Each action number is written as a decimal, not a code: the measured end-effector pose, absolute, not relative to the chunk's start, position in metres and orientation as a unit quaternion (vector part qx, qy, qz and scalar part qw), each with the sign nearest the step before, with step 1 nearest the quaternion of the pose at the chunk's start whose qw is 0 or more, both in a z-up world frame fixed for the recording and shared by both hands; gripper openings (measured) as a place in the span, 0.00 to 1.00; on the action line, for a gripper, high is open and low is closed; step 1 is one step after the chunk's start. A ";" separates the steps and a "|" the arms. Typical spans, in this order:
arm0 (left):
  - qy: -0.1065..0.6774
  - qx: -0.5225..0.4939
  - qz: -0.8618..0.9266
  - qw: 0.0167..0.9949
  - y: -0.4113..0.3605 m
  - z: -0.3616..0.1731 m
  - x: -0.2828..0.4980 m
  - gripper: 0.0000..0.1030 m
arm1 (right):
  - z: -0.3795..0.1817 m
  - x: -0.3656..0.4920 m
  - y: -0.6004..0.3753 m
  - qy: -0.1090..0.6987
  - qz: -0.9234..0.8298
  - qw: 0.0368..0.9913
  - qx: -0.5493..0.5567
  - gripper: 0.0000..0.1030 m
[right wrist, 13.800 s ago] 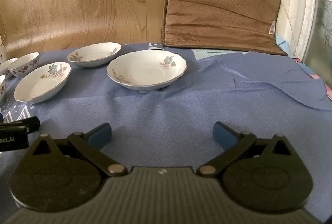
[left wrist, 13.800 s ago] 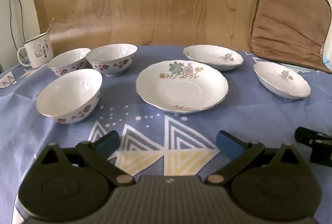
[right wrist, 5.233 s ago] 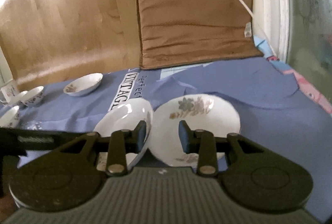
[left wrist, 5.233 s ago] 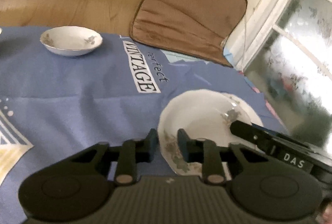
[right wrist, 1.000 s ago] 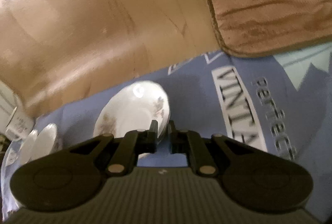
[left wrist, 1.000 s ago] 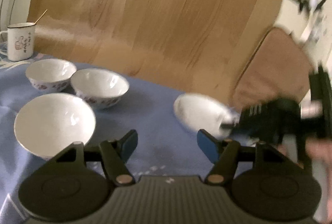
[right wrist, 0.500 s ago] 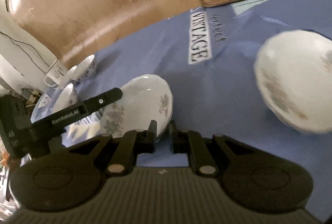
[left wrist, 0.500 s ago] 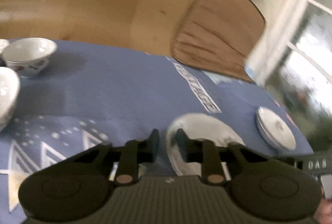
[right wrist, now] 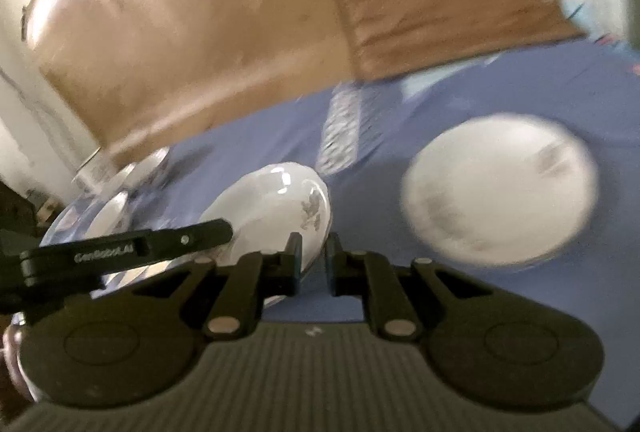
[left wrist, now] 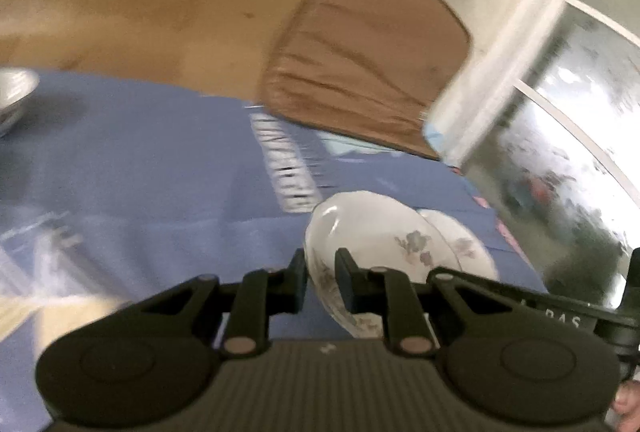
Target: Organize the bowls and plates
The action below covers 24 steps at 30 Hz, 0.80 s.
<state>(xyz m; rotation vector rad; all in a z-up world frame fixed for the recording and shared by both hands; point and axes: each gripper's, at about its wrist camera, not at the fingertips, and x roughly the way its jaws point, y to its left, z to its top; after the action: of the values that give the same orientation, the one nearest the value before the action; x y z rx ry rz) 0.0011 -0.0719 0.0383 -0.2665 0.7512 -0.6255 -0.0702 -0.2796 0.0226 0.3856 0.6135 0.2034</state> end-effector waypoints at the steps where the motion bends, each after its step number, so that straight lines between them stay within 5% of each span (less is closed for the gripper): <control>1: 0.361 -0.122 -0.306 0.873 -0.083 0.041 0.002 0.15 | 0.025 -0.073 -0.288 0.289 0.088 0.935 0.185 0.14; 14: 0.380 -0.042 -0.306 0.872 -0.187 0.039 0.009 0.21 | 0.001 -0.072 -0.357 0.245 -0.027 0.955 0.167 0.17; 16: 0.372 -0.033 -0.302 0.877 -0.187 0.041 0.006 0.31 | 0.000 -0.072 -0.351 0.226 -0.044 0.962 0.144 0.22; 17: 0.365 -0.029 -0.296 0.882 -0.187 0.043 0.004 0.35 | 0.000 -0.072 -0.347 0.215 -0.060 0.966 0.128 0.39; 19: 0.349 -0.024 -0.288 0.891 -0.184 0.048 0.001 0.38 | 0.001 -0.075 -0.344 0.185 -0.082 0.974 0.099 0.56; 24: 0.328 -0.024 -0.270 0.905 -0.167 0.054 -0.001 0.38 | 0.004 -0.075 -0.340 0.170 -0.081 0.979 0.077 0.56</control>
<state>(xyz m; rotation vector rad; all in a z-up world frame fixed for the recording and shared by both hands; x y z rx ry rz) -0.0010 -0.1672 0.0544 -0.0490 0.6768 -0.5578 -0.0746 -0.3403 0.0036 0.1556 0.3418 -0.1637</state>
